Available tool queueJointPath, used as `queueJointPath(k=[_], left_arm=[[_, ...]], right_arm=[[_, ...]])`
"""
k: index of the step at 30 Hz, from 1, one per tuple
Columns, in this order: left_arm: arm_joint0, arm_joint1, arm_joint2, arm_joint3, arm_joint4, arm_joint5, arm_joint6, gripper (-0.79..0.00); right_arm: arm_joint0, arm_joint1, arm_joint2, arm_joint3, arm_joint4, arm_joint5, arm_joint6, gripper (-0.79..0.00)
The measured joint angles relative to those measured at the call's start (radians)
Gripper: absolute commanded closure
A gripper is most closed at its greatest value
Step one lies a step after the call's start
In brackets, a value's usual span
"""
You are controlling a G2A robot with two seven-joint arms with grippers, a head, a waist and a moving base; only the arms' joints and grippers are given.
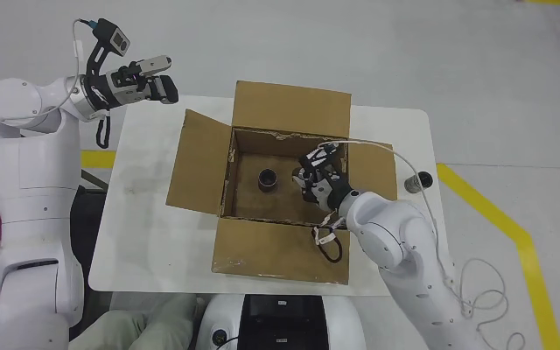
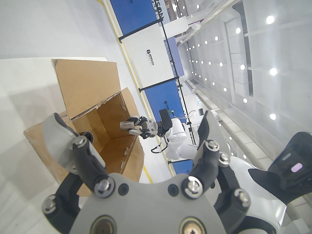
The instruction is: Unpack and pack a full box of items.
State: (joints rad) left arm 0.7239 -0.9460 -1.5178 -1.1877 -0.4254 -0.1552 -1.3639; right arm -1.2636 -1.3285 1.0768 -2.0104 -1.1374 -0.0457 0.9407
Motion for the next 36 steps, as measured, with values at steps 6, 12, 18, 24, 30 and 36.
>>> queueJointPath(k=[6, 12, 18, 24, 30, 36], left_arm=[[0.000, 0.000, 0.000, 0.000, 0.000, 0.000, 0.000, -0.785], [0.000, 0.000, 0.000, 0.000, 0.000, 0.000, 0.000, -0.785], [0.000, 0.000, 0.000, 0.000, 0.000, 0.000, 0.000, -0.785], [0.000, 0.000, 0.000, 0.000, 0.000, 0.000, 0.000, -0.785], [0.000, 0.000, 0.000, 0.000, 0.000, 0.000, 0.000, -0.785], [0.000, 0.000, 0.000, 0.000, 0.000, 0.000, 0.000, -0.785]], right_arm=[[0.000, 0.000, 0.000, 0.000, 0.000, 0.000, 0.000, 0.000], [-0.032, 0.006, 0.032, -0.026, -0.002, 0.012, -0.011, 0.000], [-0.104, 0.022, 0.139, -0.103, 0.071, -0.009, 0.015, 0.000], [-0.204, 0.039, 0.265, -0.216, 0.103, -0.004, 0.020, 0.000], [-0.280, 0.051, 0.384, -0.249, 0.143, 0.000, -0.002, 0.000], [-0.344, 0.060, 0.492, -0.242, 0.197, -0.003, -0.029, 0.000]])
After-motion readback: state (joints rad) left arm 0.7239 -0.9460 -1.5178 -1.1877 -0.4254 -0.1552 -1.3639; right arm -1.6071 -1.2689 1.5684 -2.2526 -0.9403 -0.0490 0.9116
